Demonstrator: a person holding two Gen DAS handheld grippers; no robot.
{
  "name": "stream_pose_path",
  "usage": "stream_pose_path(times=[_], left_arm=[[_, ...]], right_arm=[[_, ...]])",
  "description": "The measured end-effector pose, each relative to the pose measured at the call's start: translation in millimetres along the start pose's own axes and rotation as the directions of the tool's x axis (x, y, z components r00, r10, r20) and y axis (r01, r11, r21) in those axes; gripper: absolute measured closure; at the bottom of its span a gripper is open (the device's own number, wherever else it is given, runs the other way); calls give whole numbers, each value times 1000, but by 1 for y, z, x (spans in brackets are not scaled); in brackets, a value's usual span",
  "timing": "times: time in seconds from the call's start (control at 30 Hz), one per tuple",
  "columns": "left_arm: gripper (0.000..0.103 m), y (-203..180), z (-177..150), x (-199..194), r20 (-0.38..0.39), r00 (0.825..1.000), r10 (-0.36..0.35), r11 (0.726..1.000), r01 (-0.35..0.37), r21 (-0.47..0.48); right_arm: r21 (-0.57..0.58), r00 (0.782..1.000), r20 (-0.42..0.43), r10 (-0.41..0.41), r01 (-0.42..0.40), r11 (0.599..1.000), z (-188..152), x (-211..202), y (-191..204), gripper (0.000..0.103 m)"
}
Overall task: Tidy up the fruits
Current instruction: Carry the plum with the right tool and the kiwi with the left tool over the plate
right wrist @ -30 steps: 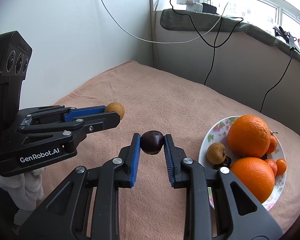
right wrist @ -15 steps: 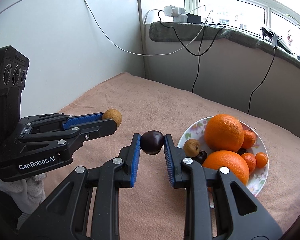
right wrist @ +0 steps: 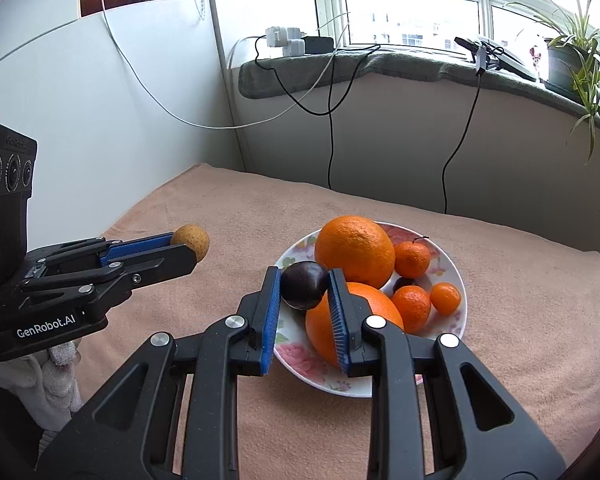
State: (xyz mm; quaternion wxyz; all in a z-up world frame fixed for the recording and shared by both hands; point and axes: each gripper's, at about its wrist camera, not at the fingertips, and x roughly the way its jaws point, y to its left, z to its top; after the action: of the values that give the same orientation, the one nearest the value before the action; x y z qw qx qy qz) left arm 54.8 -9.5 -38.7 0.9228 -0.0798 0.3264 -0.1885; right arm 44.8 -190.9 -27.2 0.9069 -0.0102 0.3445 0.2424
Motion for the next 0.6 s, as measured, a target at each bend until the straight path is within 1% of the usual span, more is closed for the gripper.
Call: stream_pose_path(times=[0.3,0.6], left_arm=[[81,-27,5,22,-26,999,-37,999,38,38],[81,-47,11,41,-52,997,-60,996,63,69]], right_arm=[[54,999,3,-48,47,997,-3,-4,-40,78],[79,998,-8,-59,60,995,-2,2,-65,78]])
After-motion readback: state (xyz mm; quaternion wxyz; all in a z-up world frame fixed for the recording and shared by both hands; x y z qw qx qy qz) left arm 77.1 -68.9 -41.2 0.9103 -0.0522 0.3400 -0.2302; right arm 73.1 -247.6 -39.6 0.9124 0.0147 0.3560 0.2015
